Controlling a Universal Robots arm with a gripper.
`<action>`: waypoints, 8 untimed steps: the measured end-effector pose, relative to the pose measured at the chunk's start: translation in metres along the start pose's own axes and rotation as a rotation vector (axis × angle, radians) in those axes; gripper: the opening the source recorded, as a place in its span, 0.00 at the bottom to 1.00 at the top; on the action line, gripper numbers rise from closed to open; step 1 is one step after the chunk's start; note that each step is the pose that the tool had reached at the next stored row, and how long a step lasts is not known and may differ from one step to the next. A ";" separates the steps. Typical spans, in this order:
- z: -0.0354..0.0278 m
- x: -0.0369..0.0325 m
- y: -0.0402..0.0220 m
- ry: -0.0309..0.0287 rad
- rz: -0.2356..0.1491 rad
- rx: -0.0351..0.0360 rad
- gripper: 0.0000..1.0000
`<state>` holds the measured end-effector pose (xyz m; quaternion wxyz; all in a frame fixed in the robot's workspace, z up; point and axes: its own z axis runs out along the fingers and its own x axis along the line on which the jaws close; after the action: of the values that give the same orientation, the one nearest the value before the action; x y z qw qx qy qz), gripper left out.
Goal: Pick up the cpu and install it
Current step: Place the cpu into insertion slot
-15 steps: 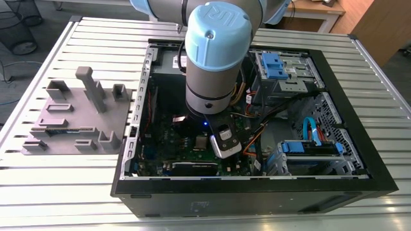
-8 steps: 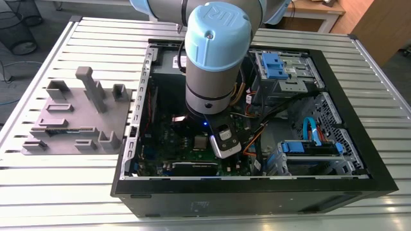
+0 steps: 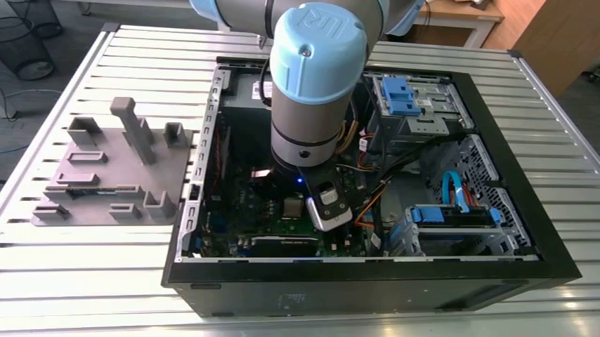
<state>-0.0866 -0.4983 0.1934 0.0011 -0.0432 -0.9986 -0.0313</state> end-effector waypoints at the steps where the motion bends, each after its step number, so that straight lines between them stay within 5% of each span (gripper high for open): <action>1: 0.0000 0.0000 0.0000 0.0000 0.000 0.0000 0.44; 8: 0.0013 0.0001 -0.0001 -0.0004 0.000 -0.0001 0.44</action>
<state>-0.0866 -0.4983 0.1921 0.0009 -0.0432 -0.9986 -0.0313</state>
